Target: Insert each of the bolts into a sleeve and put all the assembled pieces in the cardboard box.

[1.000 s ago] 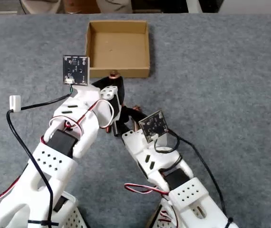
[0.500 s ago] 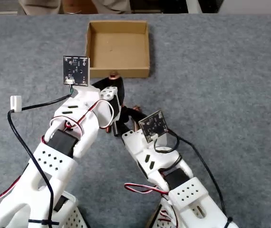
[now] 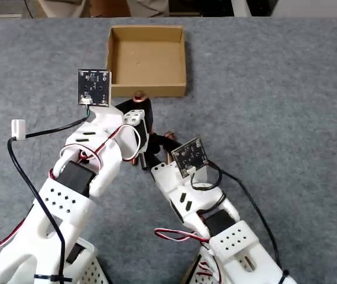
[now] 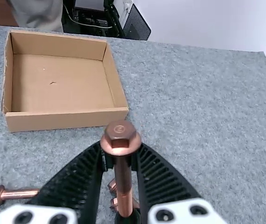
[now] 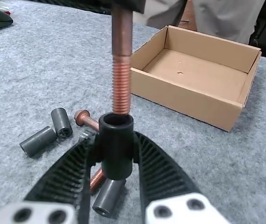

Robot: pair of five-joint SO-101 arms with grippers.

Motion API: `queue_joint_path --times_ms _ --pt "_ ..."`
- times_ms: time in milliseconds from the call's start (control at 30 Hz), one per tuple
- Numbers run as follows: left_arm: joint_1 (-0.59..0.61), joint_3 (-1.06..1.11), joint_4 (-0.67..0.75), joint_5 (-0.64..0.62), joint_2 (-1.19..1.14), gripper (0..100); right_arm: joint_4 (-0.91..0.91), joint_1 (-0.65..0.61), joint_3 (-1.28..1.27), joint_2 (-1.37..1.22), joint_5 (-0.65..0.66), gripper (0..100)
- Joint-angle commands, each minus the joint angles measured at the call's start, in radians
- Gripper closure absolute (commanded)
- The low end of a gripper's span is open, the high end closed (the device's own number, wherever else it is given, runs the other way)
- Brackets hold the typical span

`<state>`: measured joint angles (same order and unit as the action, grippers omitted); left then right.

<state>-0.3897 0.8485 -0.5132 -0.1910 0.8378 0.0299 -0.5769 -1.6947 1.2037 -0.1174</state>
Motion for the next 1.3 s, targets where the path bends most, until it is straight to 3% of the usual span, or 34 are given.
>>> queue_joint_path --times_ms 0,267,1067,1267 --pt "-0.008 -0.048 -0.012 0.0 0.002 98 0.029 -0.008 0.047 -0.002 0.002 99.8" --pt "-0.012 -0.106 -0.104 -0.002 0.001 98 0.029 -0.008 0.047 -0.002 0.002 99.8" --pt "-0.014 -0.118 -0.11 -0.003 0.001 98 0.029 -0.008 0.047 -0.002 0.002 99.8" --pt "-0.037 -0.196 -0.212 -0.003 -0.001 98 0.029 -0.008 0.047 -0.002 0.002 99.8"
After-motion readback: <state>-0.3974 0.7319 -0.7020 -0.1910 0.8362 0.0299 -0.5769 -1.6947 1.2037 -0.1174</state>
